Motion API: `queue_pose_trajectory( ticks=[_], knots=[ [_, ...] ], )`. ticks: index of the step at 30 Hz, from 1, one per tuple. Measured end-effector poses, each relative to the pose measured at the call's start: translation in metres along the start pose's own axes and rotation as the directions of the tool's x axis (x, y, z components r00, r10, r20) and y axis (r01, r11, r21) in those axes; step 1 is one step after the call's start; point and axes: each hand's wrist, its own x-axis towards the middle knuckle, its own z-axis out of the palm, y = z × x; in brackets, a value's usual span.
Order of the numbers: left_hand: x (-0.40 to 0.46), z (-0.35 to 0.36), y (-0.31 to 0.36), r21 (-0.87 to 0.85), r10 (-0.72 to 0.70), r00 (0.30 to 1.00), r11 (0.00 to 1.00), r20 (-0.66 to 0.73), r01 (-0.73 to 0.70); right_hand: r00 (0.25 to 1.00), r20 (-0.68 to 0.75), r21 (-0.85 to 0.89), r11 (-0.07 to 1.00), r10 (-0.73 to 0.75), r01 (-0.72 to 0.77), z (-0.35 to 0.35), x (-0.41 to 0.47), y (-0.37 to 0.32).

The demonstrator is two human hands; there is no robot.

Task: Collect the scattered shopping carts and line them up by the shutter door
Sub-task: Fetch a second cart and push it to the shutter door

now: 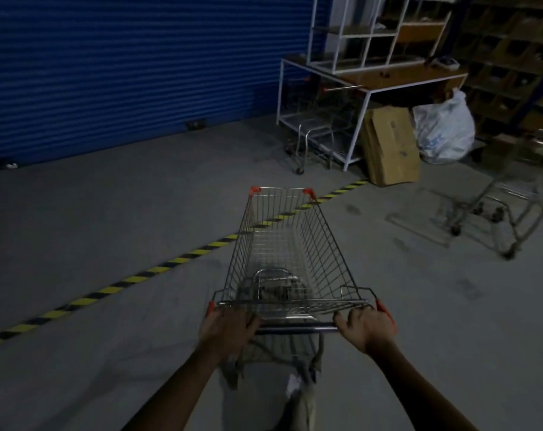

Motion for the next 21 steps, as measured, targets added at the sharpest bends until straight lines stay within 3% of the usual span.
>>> queue_pose_trajectory(
  ticks=[2,4,6,9,18,21],
  knots=[
    [0.056,-0.014,-0.004,-0.029,-0.009,1.000,1.000,0.029,0.009,0.996,0.049,-0.054,0.996,-0.074,0.077,-0.016,0.065,0.007],
    [0.115,-0.023,-0.010,-0.035,-0.040,0.997,0.998,0.064,0.042,0.991,0.135,-0.085,0.996,0.014,-0.003,-0.041,0.129,0.013],
    [0.178,-0.028,-0.021,-0.031,-0.112,0.988,0.993,0.103,0.116,0.993,0.091,-0.046,0.996,0.079,-0.075,-0.054,0.192,0.019],
    [0.271,-0.033,-0.040,-0.025,-0.160,0.968,0.985,0.195,0.168,0.996,0.084,-0.022,0.999,0.044,-0.042,-0.063,0.279,0.028],
    [0.524,-0.061,-0.091,0.036,-0.185,0.967,0.983,0.173,0.182,0.996,0.084,-0.083,0.995,-0.041,0.048,-0.083,0.557,0.052],
    [0.619,-0.081,-0.120,0.005,-0.220,0.970,0.975,0.104,0.221,0.996,0.087,-0.093,0.995,-0.028,0.036,-0.091,0.664,0.050]
  ],
)
